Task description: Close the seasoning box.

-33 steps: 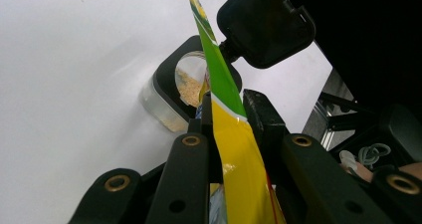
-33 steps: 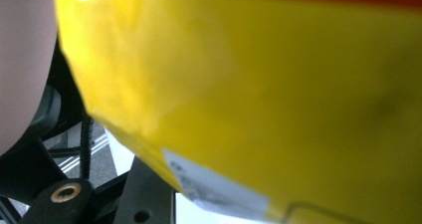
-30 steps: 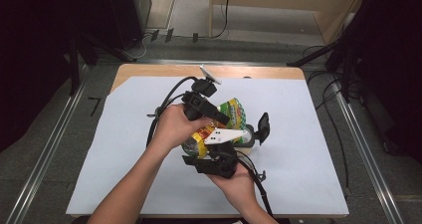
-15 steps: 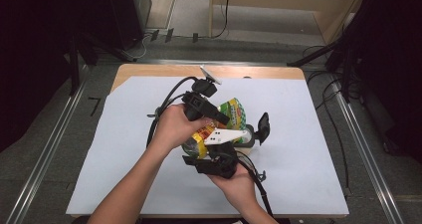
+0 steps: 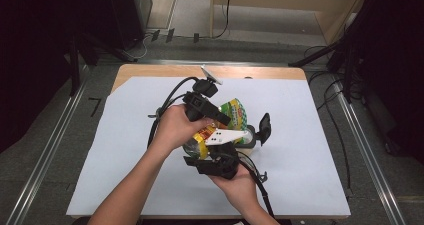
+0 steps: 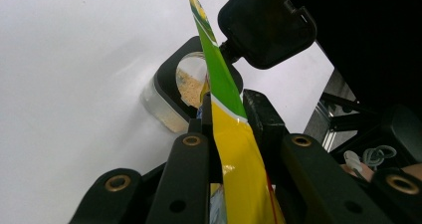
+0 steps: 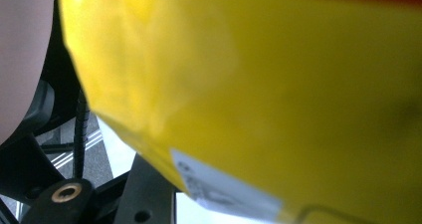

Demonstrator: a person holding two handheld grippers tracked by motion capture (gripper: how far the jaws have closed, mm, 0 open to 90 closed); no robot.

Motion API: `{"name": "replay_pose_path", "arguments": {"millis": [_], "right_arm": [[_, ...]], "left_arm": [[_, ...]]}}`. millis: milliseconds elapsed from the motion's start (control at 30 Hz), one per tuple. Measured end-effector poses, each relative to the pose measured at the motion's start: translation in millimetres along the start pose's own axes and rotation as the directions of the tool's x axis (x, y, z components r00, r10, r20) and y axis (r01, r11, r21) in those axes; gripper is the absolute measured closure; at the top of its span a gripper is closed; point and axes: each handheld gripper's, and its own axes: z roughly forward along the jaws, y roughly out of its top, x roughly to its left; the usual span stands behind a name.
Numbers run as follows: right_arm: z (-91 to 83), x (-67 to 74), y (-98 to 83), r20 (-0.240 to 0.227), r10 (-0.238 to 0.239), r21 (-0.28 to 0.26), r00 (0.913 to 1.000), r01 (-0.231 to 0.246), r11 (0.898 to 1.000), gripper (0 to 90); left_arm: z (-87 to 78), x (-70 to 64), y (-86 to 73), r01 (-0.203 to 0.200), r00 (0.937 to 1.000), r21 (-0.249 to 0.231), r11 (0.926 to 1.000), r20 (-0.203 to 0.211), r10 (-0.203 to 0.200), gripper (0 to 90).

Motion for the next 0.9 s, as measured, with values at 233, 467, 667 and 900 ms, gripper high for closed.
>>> {"name": "replay_pose_path", "arguments": {"millis": [233, 467, 667, 900], "right_arm": [[-0.3, -0.1, 0.7, 0.005, -0.002, 0.002, 1.0000, 0.002, 1.000, 63.0], [0.2, -1.2, -0.5, 0.014, -0.002, 0.007, 0.9999, 0.002, 1.000, 63.1], [0.4, -1.7, -1.2, 0.011, 0.003, 0.006, 0.9999, -0.003, 1.000, 63.0], [0.3, -1.6, -1.3, 0.010, 0.003, 0.005, 0.9999, -0.003, 1.000, 63.1]], "left_arm": [[0.1, 1.9, 0.4, 0.001, 1.0000, -0.001, 1.0000, 0.002, -0.001, 80.7], [2.6, 1.9, 0.4, 0.004, 1.0000, -0.005, 1.0000, -0.005, -0.004, 80.7], [3.1, 1.4, 0.3, 0.003, 1.0000, -0.004, 1.0000, -0.007, -0.003, 80.7], [3.0, 1.1, 0.4, -0.002, 0.9999, -0.003, 1.0000, -0.010, 0.002, 80.8]]}}
